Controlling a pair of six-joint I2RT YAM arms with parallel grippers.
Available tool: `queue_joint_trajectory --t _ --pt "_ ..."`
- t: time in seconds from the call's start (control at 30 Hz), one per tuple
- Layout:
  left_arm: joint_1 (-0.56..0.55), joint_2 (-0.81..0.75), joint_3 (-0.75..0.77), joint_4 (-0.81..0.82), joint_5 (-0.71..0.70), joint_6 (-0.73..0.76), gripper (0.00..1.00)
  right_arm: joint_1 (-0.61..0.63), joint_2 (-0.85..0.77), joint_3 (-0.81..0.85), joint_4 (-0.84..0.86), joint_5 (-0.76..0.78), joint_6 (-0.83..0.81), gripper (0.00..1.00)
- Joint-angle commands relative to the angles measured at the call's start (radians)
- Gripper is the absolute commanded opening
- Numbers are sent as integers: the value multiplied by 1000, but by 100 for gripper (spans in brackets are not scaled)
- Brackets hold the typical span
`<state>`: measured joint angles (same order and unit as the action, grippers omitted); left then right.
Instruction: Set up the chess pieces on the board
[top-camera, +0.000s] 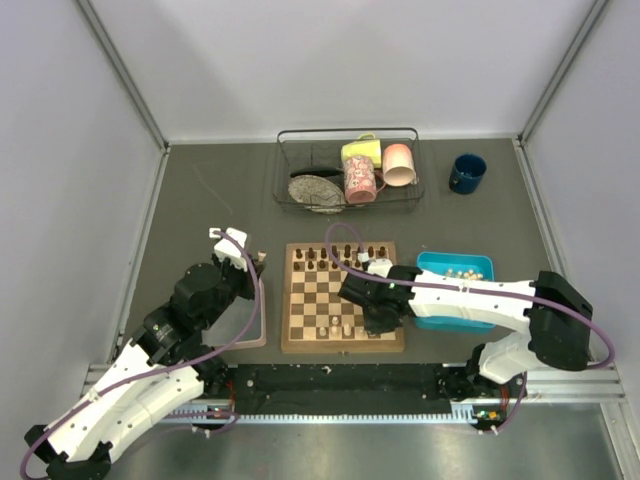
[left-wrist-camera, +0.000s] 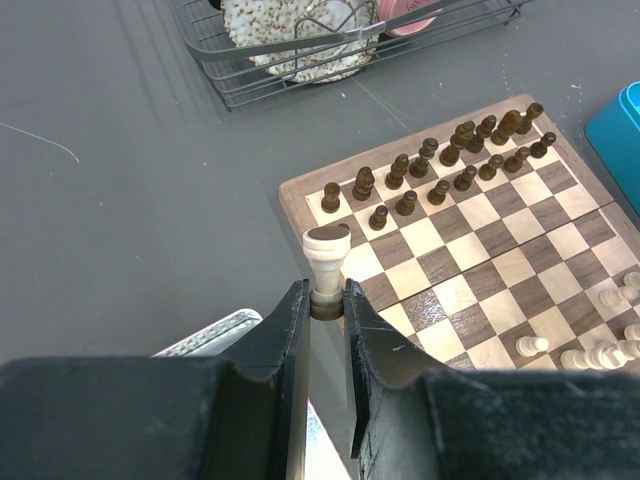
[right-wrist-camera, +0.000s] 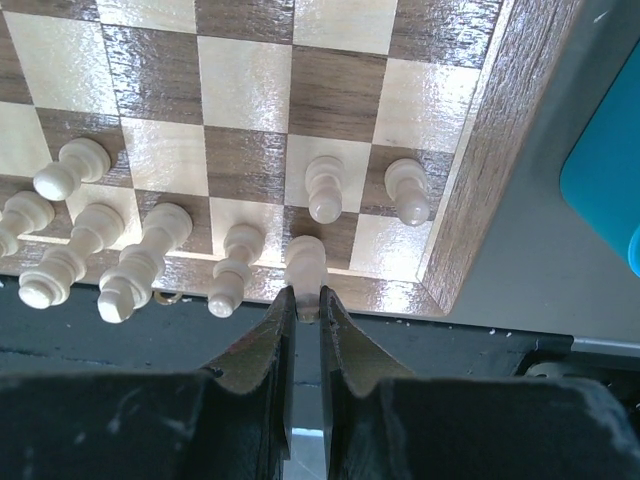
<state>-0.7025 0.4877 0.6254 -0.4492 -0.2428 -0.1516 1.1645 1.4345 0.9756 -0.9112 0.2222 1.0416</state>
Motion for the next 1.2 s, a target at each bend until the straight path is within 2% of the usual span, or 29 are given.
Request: queue_joint_trajectory --t 0.0,1.0,1.17 --pt "5 -11 -10 49 13 0 0 14 18 2 15 28 18 0" --pt "5 -17 -16 55 22 3 0 14 37 -11 0 46 26 0" --pt "5 -20 -18 55 20 3 0 14 33 -8 0 45 24 8"
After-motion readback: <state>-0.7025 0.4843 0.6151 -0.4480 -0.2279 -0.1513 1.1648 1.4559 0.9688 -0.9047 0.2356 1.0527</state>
